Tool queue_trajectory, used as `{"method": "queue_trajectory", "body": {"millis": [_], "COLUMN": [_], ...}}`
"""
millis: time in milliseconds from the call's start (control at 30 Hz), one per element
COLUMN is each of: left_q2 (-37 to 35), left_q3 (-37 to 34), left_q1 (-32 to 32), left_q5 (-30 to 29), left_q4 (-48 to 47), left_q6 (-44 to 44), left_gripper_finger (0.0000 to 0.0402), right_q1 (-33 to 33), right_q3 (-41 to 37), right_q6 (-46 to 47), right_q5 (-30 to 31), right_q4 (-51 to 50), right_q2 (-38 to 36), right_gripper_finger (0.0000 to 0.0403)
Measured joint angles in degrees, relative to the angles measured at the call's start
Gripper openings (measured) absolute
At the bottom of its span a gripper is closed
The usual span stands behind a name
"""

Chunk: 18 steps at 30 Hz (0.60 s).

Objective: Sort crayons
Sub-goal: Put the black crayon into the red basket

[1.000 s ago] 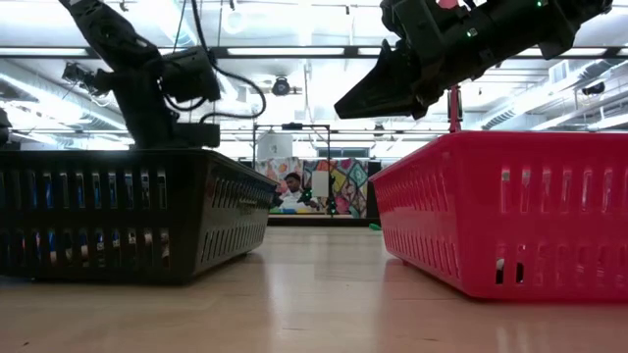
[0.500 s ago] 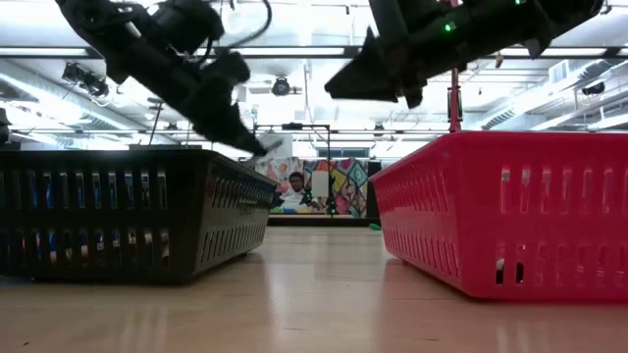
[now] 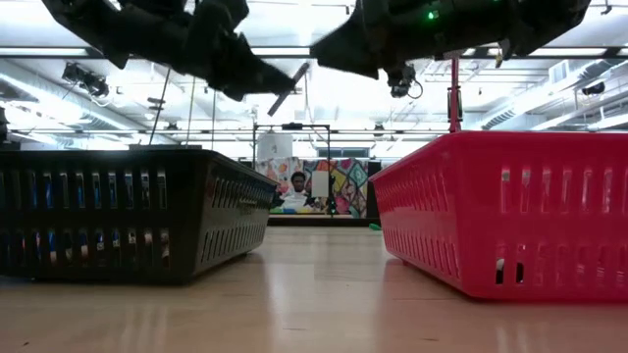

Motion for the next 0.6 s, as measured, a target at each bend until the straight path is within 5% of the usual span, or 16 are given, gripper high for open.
{"method": "queue_trajectory", "body": {"millis": [233, 600], "left_q2": [0.0, 5.0], "left_q3": [0.0, 0.0], "left_q1": [-0.8, -0.8], "left_q5": [0.0, 3.9], "left_q4": [7.0, 17.5], "left_q6": [0.4, -1.3], "left_gripper_finger": [0.0036, 0.0036], "right_q1": [-0.5, -1.1], "right_q3": [0.0, 0.0], "right_q6": [-5.5, -10.5], "right_q5": [-6.9, -7.6], "right_q4": [7.5, 10.2], "right_q2": [0.0, 0.0], "right_gripper_finger": [0.0156, 0.0155]}}
